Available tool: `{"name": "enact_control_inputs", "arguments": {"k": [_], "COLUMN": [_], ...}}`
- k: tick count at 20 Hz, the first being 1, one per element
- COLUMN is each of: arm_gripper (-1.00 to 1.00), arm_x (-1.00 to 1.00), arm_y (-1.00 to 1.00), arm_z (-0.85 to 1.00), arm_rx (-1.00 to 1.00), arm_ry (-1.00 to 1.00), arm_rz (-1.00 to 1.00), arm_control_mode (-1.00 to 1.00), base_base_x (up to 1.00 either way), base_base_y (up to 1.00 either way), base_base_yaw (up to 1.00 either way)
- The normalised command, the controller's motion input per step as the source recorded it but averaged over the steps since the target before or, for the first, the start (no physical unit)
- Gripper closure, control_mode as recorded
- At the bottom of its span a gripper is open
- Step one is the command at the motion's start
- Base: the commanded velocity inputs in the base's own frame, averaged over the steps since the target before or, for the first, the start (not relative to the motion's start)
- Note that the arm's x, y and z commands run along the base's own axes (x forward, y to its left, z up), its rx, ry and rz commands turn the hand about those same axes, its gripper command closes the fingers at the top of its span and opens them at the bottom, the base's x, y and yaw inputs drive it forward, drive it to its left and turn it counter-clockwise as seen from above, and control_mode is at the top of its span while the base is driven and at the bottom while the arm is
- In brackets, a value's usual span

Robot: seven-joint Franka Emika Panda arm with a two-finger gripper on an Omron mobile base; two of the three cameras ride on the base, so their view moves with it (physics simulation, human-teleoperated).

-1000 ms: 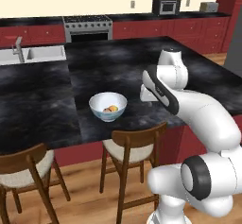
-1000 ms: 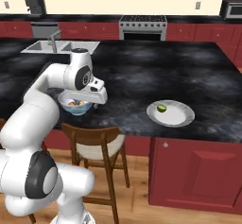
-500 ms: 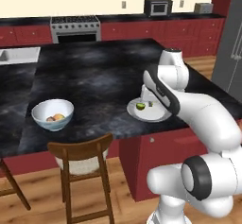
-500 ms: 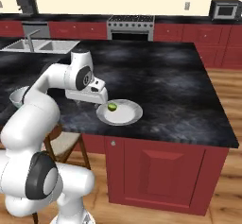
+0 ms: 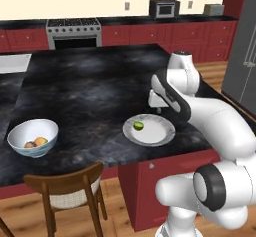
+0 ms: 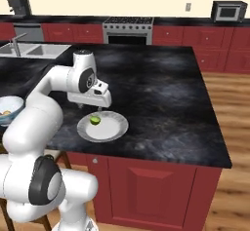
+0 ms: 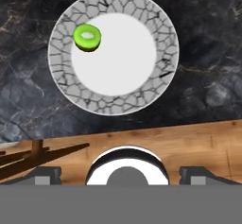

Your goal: Take the fruits from the plate on the dining counter and place two fruits in each bowl.

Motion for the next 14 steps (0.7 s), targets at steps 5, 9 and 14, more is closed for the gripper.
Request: {"name": "enact_control_inputs", "arguments": {"k": [5, 9, 14], "arm_gripper": [-1.00, -1.00, -1.00], "arm_x": [0.00, 0.36, 0.73], "arm_y": [-0.01, 0.05, 0.47], "arm_z": [-0.04, -0.62, -0.59], "arm_rx": [0.00, 0.00, -0.02], "arm_ry": [0.00, 0.00, 0.00], "arm_rz": [0.00, 0.04, 0.02], "arm_control_mode": [-1.00, -1.00, -1.00], "base_base_x": [0.15, 0.00, 0.00], "base_base_y": [-0.04, 0.00, 0.00], "base_base_yaw": [-0.02, 0.00, 0.00]}}
